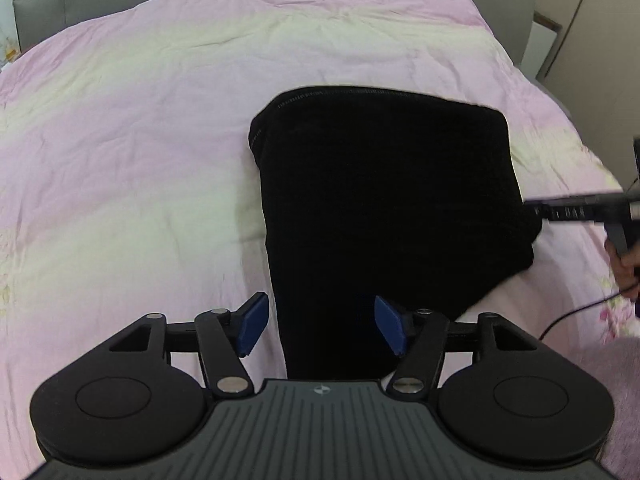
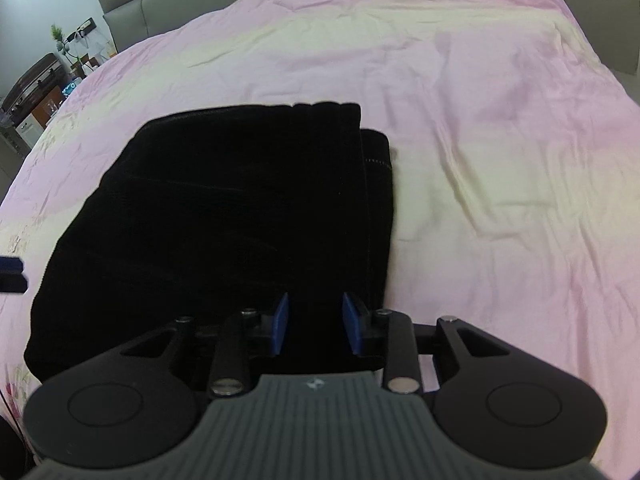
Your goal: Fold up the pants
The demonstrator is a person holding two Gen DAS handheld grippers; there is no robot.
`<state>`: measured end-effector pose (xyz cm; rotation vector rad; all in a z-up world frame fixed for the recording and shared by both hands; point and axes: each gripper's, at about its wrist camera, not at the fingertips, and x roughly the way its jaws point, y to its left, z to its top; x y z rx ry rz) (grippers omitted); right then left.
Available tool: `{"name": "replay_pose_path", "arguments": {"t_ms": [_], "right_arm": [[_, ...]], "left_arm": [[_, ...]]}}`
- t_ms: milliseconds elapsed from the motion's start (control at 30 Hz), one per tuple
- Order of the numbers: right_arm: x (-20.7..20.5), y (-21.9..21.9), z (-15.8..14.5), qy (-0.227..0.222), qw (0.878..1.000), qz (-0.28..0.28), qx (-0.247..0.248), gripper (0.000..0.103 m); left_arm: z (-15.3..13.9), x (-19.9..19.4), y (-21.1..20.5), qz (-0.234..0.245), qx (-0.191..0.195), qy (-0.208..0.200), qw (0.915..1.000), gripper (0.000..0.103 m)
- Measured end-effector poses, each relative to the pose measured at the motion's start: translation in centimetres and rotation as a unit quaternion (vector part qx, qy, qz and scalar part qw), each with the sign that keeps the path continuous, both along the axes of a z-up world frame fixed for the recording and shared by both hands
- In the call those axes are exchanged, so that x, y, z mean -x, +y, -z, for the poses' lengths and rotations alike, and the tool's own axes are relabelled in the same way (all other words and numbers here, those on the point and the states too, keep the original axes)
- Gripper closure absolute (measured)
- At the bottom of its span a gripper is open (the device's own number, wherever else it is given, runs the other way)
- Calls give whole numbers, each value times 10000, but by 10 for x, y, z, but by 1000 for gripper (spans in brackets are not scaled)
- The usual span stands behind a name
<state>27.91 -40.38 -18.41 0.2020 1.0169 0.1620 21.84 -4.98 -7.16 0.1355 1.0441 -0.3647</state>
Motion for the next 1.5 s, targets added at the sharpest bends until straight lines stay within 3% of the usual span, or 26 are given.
{"name": "replay_pose_path", "arguments": {"t_ms": [200, 267, 333, 367, 500, 633, 800, 867, 1000, 1200, 1333, 1500], "right_arm": [[-6, 3, 4, 41, 9998, 163, -62, 75], [-4, 3, 3, 2, 9998, 175, -45, 75], [-4, 3, 1, -40, 9999, 159, -27, 75], [0, 3, 1, -59, 9999, 153, -32, 75], [11, 2, -1, -158, 9998, 58, -44, 75], [12, 3, 1, -215, 9998, -36, -27, 75], [12, -2, -7, -245, 9997, -77, -39, 74], [15, -3, -15, -269, 9995, -145, -25, 66], [26, -3, -37, -335, 9992, -218, -45, 38], [32, -10, -54, -264, 9996, -87, 31, 27], [27, -25, -51, -76, 9993, 237, -263, 18], [12, -37, -38, 328, 9952, 509, -763, 18]], "left_arm": [[36, 34, -21, 246, -847, -198, 9959, 26], [46, 29, -24, 60, -1072, -399, 9934, 36], [53, 19, -16, -179, -785, -158, 9966, 64], [55, 16, -10, -291, -588, -19, 9978, 65], [73, 14, 11, -565, -520, 296, 9966, 71], [95, 6, 37, -1009, -10, 696, 9925, 68], [74, 12, 36, -843, 8, 790, 9933, 64], [60, 16, 41, -818, 81, 839, 9931, 58], [28, 25, 45, -654, 200, 572, 9960, 55], [-8, 18, 36, -520, 306, 12, 9982, 39], [-14, 0, 29, -527, 348, -224, 9978, 33], [-18, -18, 22, -511, 621, -375, 9961, 27]]}}
